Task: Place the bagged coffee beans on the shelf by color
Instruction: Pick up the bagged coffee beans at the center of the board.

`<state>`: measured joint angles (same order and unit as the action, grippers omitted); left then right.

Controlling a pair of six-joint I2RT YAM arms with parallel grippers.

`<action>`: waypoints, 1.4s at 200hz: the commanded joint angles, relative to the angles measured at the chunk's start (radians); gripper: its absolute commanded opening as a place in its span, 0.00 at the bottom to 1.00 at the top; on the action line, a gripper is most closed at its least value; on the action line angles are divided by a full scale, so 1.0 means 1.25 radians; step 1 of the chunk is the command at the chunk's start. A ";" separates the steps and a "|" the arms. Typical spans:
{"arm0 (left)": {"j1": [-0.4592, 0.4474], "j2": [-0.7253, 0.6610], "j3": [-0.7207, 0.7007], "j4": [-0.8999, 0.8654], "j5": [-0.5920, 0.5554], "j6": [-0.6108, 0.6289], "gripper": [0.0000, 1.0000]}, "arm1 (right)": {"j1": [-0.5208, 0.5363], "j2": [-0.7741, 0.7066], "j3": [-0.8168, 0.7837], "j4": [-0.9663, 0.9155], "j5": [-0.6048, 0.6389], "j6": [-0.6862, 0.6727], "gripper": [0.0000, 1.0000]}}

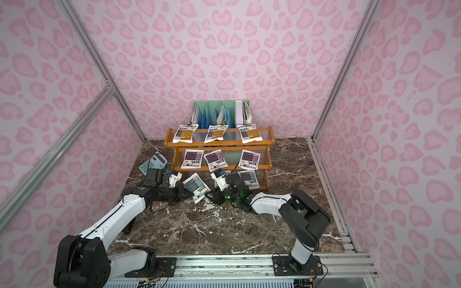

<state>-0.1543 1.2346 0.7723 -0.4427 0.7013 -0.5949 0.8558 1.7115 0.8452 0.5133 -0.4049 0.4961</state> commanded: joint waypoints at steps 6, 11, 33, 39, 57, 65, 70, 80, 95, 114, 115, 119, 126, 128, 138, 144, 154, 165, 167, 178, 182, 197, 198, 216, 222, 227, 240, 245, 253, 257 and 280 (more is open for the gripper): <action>0.002 0.003 0.003 0.001 0.038 0.025 0.00 | 0.000 0.010 0.012 0.067 -0.023 0.015 0.32; 0.003 0.003 0.003 0.001 0.039 0.027 0.00 | 0.000 0.014 0.013 0.069 -0.025 0.017 0.31; 0.005 -0.005 0.003 -0.005 0.032 0.028 0.00 | 0.000 0.025 0.022 0.066 -0.032 0.017 0.32; 0.006 -0.008 0.004 -0.014 0.023 0.030 0.00 | 0.000 0.025 0.023 0.057 -0.028 0.016 0.33; 0.010 -0.022 0.004 -0.037 -0.011 0.035 0.00 | -0.003 0.020 0.014 0.049 -0.004 0.015 0.43; 0.012 -0.033 0.003 -0.044 -0.027 0.035 0.00 | -0.008 0.015 0.004 0.054 0.000 0.021 0.46; 0.014 -0.039 0.000 -0.044 -0.032 0.036 0.00 | -0.012 0.014 -0.002 0.056 0.001 0.024 0.47; 0.017 -0.048 -0.005 -0.043 -0.034 0.035 0.00 | -0.019 0.012 -0.011 0.056 0.002 0.033 0.48; 0.017 -0.052 -0.005 -0.044 -0.035 0.037 0.00 | -0.026 0.011 -0.022 0.070 -0.004 0.044 0.50; 0.019 -0.053 -0.006 -0.039 -0.029 0.037 0.00 | -0.029 0.015 -0.030 0.104 -0.015 0.061 0.50; 0.018 -0.052 -0.007 -0.039 -0.028 0.037 0.00 | -0.029 0.015 -0.029 0.106 -0.016 0.062 0.50; 0.018 -0.052 -0.008 -0.037 -0.026 0.036 0.00 | -0.029 0.017 -0.027 0.112 -0.019 0.064 0.50; 0.019 -0.052 -0.008 -0.033 -0.022 0.035 0.00 | -0.028 0.021 -0.026 0.124 -0.024 0.069 0.50; 0.018 -0.052 -0.008 -0.033 -0.022 0.035 0.00 | -0.029 0.023 -0.026 0.127 -0.025 0.071 0.50; 0.019 -0.052 -0.008 -0.032 -0.021 0.034 0.00 | -0.028 0.029 -0.021 0.144 -0.034 0.080 0.50; 0.019 -0.051 -0.010 -0.030 -0.020 0.035 0.00 | -0.028 0.035 -0.017 0.153 -0.040 0.083 0.50; 0.019 -0.051 -0.012 -0.028 -0.016 0.035 0.00 | -0.028 0.043 -0.012 0.165 -0.050 0.087 0.50; 0.019 -0.051 -0.010 -0.028 -0.016 0.035 0.00 | -0.026 0.053 -0.008 0.175 -0.059 0.090 0.49; 0.018 -0.051 -0.010 -0.028 -0.016 0.035 0.00 | -0.026 0.055 -0.006 0.175 -0.061 0.091 0.49; 0.018 -0.052 -0.010 -0.029 -0.016 0.037 0.00 | -0.024 0.062 0.003 0.168 -0.064 0.089 0.49; 0.018 -0.054 -0.009 -0.029 -0.015 0.037 0.00 | -0.024 0.065 0.005 0.167 -0.063 0.086 0.49; 0.019 -0.058 -0.010 -0.028 -0.016 0.039 0.00 | -0.023 0.072 0.007 0.170 -0.061 0.084 0.49; 0.019 -0.058 -0.010 -0.028 -0.016 0.038 0.00 | -0.023 0.072 0.007 0.171 -0.061 0.084 0.49; 0.019 -0.064 -0.011 -0.028 -0.016 0.038 0.00 | -0.023 0.080 0.009 0.180 -0.069 0.087 0.48; 0.019 -0.065 -0.011 -0.027 -0.015 0.038 0.00 | -0.024 0.084 0.012 0.182 -0.074 0.088 0.48; 0.020 -0.065 -0.012 -0.026 -0.014 0.039 0.00 | -0.023 0.087 0.013 0.185 -0.077 0.090 0.48; 0.019 -0.065 -0.012 -0.024 -0.013 0.039 0.00 | -0.022 0.093 0.015 0.189 -0.082 0.090 0.48; 0.020 -0.065 -0.012 -0.024 -0.013 0.038 0.00 | -0.022 0.096 0.015 0.192 -0.084 0.090 0.48; 0.020 -0.064 -0.012 -0.023 -0.011 0.038 0.00 | -0.022 0.098 0.017 0.192 -0.088 0.090 0.48; 0.020 -0.065 -0.013 -0.024 -0.011 0.038 0.00 | -0.022 0.100 0.018 0.192 -0.089 0.090 0.47; 0.020 -0.070 -0.015 -0.021 -0.011 0.037 0.00 | -0.020 0.104 0.022 0.200 -0.100 0.089 0.39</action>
<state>-0.1310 1.1564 0.7563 -0.4797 0.6758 -0.5625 0.8268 1.8393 0.8635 0.7151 -0.5064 0.6056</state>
